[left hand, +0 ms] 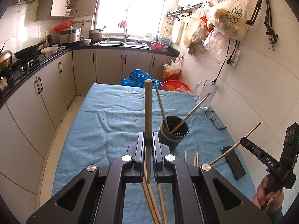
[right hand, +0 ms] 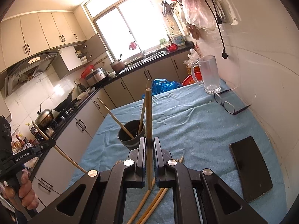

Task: Organize utensils
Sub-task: 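Carry both upright chopsticks toward the black holder cup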

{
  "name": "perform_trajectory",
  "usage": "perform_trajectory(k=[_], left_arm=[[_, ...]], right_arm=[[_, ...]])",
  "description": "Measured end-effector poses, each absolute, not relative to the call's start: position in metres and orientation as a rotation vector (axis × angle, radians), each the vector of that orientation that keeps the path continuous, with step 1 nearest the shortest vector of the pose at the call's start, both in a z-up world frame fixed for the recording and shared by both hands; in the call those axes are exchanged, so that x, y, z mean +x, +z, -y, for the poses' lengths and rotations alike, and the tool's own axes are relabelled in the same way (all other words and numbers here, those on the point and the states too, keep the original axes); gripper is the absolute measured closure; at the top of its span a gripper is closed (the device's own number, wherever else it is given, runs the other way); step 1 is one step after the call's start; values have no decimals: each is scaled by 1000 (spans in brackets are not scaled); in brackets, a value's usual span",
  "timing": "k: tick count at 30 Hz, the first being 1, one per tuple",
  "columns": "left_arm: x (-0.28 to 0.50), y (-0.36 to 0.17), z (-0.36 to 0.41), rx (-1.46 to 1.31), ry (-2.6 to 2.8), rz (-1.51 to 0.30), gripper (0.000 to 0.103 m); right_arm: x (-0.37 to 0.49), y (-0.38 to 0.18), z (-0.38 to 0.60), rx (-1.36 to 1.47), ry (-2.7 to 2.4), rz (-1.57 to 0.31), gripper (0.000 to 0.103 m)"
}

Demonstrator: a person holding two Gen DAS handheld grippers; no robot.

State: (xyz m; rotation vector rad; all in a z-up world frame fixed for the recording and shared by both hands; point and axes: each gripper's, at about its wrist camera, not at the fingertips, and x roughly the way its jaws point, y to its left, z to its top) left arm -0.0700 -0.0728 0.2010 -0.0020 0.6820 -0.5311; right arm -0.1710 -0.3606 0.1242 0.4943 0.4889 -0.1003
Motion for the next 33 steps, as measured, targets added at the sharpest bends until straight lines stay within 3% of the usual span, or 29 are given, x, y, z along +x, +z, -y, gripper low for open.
perform_trajectory(k=[33], left_arm=[[-34,263,123,-21,-568,-604,96]], right_arm=[[-134,191,370,469,-38,-372,95]])
